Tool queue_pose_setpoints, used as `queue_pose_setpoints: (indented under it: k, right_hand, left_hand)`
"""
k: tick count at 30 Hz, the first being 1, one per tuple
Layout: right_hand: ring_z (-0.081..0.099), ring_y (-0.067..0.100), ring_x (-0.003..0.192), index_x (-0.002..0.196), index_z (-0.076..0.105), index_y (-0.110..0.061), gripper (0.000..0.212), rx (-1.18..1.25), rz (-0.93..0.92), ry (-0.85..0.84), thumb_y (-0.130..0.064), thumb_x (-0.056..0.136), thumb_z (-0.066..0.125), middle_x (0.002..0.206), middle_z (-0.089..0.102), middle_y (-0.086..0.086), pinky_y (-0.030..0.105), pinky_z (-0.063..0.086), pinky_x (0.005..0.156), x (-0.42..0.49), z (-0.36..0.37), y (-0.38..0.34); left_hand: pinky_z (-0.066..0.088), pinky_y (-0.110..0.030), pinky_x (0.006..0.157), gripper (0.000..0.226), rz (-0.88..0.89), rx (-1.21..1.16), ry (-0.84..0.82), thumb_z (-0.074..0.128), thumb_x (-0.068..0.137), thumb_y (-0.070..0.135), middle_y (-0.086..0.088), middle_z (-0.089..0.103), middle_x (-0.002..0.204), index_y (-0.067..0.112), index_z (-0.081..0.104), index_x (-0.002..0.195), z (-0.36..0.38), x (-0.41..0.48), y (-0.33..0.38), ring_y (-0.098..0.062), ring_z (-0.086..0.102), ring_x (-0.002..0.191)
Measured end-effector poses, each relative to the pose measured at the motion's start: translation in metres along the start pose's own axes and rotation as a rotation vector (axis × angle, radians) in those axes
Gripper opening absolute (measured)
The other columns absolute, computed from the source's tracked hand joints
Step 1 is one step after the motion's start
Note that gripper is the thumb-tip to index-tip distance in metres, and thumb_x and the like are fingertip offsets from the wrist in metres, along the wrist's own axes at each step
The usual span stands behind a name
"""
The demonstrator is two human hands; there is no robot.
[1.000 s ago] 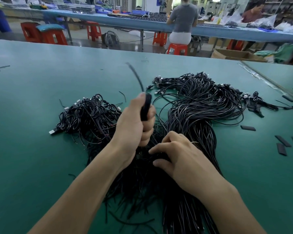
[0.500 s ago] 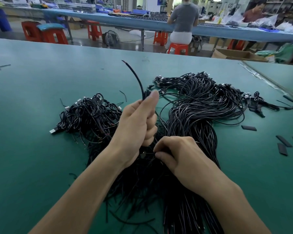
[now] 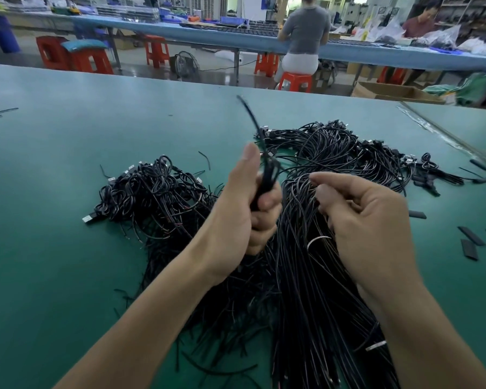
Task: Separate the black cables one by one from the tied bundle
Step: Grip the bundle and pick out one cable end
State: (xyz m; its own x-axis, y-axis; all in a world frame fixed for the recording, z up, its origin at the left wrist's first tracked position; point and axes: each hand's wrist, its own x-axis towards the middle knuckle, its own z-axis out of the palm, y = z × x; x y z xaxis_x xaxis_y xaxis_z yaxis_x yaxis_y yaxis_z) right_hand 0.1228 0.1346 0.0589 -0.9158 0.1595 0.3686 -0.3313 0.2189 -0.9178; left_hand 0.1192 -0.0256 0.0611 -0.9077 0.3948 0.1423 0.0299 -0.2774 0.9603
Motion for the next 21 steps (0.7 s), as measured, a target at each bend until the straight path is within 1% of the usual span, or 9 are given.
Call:
queue_pose_setpoints:
  k: [2, 5, 8, 10, 13, 15, 16, 19, 21]
  right_hand:
    - [0.041, 0.013, 0.050, 0.087, 0.075, -0.027, 0.023, 0.092, 0.029, 0.036, -0.007, 0.092, 0.066, 0.058, 0.058, -0.007, 0.020, 0.033, 0.044, -0.002, 0.006, -0.004]
    - [0.050, -0.002, 0.044, 0.087, 0.074, -0.018, 0.026, 0.190, 0.029, -0.077, 0.003, 0.093, 0.060, 0.054, 0.064, -0.009, 0.009, 0.040, 0.047, -0.008, 0.012, -0.013]
    - [0.052, -0.002, 0.046, 0.085, 0.074, -0.018, 0.030, 0.171, -0.030, -0.163, 0.004, 0.094, 0.056, 0.054, 0.062, -0.010, 0.008, 0.040, 0.048, -0.010, 0.012, -0.016]
    - [0.049, -0.001, 0.047, 0.083, 0.074, -0.022, 0.030, 0.112, -0.076, -0.183, 0.001, 0.095, 0.058, 0.055, 0.062, -0.009, 0.010, 0.040, 0.049, -0.009, 0.009, -0.015]
    - [0.049, 0.002, 0.050, 0.085, 0.076, -0.028, 0.026, -0.025, -0.116, -0.154, -0.006, 0.093, 0.065, 0.064, 0.068, -0.006, 0.017, 0.041, 0.049, -0.007, 0.004, -0.016]
    - [0.052, 0.010, 0.052, 0.086, 0.077, -0.030, 0.023, -0.120, -0.129, -0.153, -0.010, 0.092, 0.067, 0.068, 0.070, -0.001, 0.026, 0.045, 0.049, -0.006, 0.000, -0.016]
    - [0.054, 0.011, 0.053, 0.086, 0.077, -0.031, 0.022, -0.181, -0.142, -0.161, -0.011, 0.091, 0.068, 0.068, 0.070, -0.002, 0.027, 0.046, 0.051, -0.006, -0.002, -0.016]
    - [0.056, 0.004, 0.055, 0.091, 0.078, -0.031, 0.024, -0.355, -0.198, -0.212, -0.011, 0.090, 0.065, 0.066, 0.068, -0.015, 0.014, 0.041, 0.054, -0.010, -0.003, -0.020]
    - [0.058, 0.003, 0.059, 0.091, 0.078, -0.033, 0.027, -0.404, -0.211, -0.241, -0.009, 0.088, 0.065, 0.068, 0.067, -0.019, 0.012, 0.042, 0.057, -0.014, 0.000, -0.025]
  left_hand:
    - [0.020, -0.015, 0.037, 0.056, -0.039, 0.102, -0.049, 0.021, 0.087, 0.072, 0.013, 0.027, 0.050, 0.028, 0.039, 0.057, 0.006, 0.000, -0.004, -0.005, 0.018, 0.041]
    - [0.021, -0.014, 0.038, 0.051, 0.014, 0.234, -0.034, 0.027, 0.097, 0.053, 0.014, 0.028, 0.048, 0.025, 0.039, 0.056, 0.013, 0.001, -0.009, -0.004, 0.021, 0.039]
    - [0.023, -0.011, 0.039, 0.057, 0.072, 0.262, 0.003, 0.029, 0.100, 0.047, 0.014, 0.033, 0.043, 0.024, 0.048, 0.052, 0.012, -0.001, -0.008, 0.000, 0.025, 0.037]
    - [0.022, -0.013, 0.039, 0.054, 0.086, 0.247, 0.042, 0.031, 0.098, 0.048, 0.013, 0.032, 0.042, 0.022, 0.052, 0.056, 0.009, -0.001, -0.006, -0.002, 0.024, 0.036]
    - [0.025, -0.009, 0.039, 0.036, 0.120, 0.191, 0.072, 0.034, 0.099, 0.041, 0.013, 0.033, 0.044, 0.019, 0.043, 0.072, 0.010, -0.001, -0.006, 0.000, 0.027, 0.036]
    - [0.026, -0.006, 0.039, 0.024, 0.130, 0.138, 0.073, 0.035, 0.097, 0.036, 0.013, 0.037, 0.043, 0.016, 0.044, 0.088, 0.011, -0.002, -0.005, 0.002, 0.031, 0.034]
    - [0.026, -0.006, 0.038, 0.025, 0.138, 0.136, 0.080, 0.036, 0.096, 0.036, 0.013, 0.037, 0.043, 0.014, 0.047, 0.097, 0.012, -0.001, -0.005, 0.002, 0.031, 0.033]
    - [0.025, -0.006, 0.039, 0.033, 0.202, 0.174, 0.112, 0.035, 0.102, 0.031, 0.015, 0.039, 0.042, 0.009, 0.056, 0.115, 0.015, 0.000, -0.006, 0.002, 0.031, 0.034]
    - [0.026, -0.008, 0.040, 0.040, 0.229, 0.235, 0.183, 0.032, 0.104, 0.033, 0.017, 0.043, 0.042, 0.011, 0.064, 0.114, 0.014, 0.001, -0.006, 0.002, 0.034, 0.035]
